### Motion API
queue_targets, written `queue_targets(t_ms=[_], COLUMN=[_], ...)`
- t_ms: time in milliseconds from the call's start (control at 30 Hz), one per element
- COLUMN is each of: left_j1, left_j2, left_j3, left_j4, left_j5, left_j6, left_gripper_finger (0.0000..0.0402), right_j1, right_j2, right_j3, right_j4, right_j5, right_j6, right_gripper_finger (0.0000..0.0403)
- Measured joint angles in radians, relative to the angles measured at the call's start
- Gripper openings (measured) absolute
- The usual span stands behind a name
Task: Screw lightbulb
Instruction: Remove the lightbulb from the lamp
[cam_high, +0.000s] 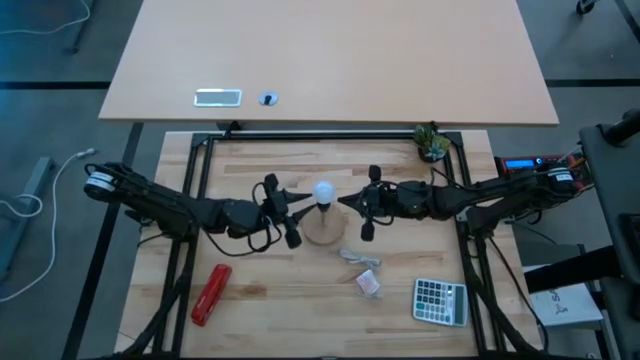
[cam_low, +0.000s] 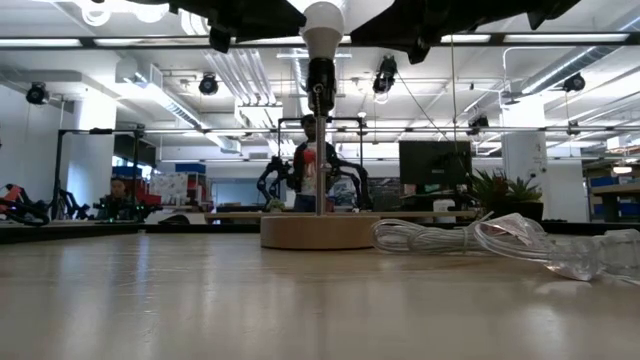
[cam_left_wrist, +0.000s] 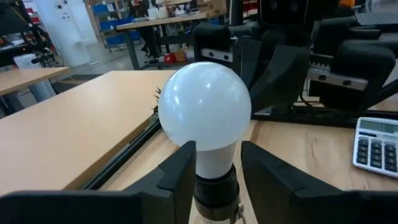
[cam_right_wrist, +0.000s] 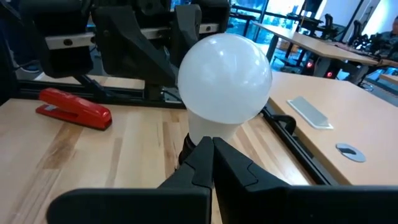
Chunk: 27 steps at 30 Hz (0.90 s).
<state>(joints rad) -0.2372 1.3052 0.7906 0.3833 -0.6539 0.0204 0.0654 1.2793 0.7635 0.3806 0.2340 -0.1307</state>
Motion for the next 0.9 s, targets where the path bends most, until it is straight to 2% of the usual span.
queue_targets(t_ms=[200,333,500,900], left_j1=[0.006,0.006,0.007,0.007], left_j2=[0.0,0.0,0.0,0.026], left_j3=[0.0,0.0,0.0,0.0], left_j4=[0.002,0.003,0.025,0.059], left_j5=[-0.014,-0.01,0.077,0.123], left_j6=[-0.005,-0.005,0.015,0.015], left_gripper_finger=[0.0133,0.0134,0.0126,0.011], right_j1=[0.0,0.0,-0.001,-0.014], right_j2=[0.0,0.0,0.0,0.0], right_j3=[0.0,0.0,0.0,0.0], right_j4=[0.012,0.048,0.074,0.081], right_j5=[-0.012,-0.085,-0.086,-0.076], right_j6=[0.0,-0.021,-0.026,-0.04], right_gripper_finger=[0.0,0.0,0.0,0.0])
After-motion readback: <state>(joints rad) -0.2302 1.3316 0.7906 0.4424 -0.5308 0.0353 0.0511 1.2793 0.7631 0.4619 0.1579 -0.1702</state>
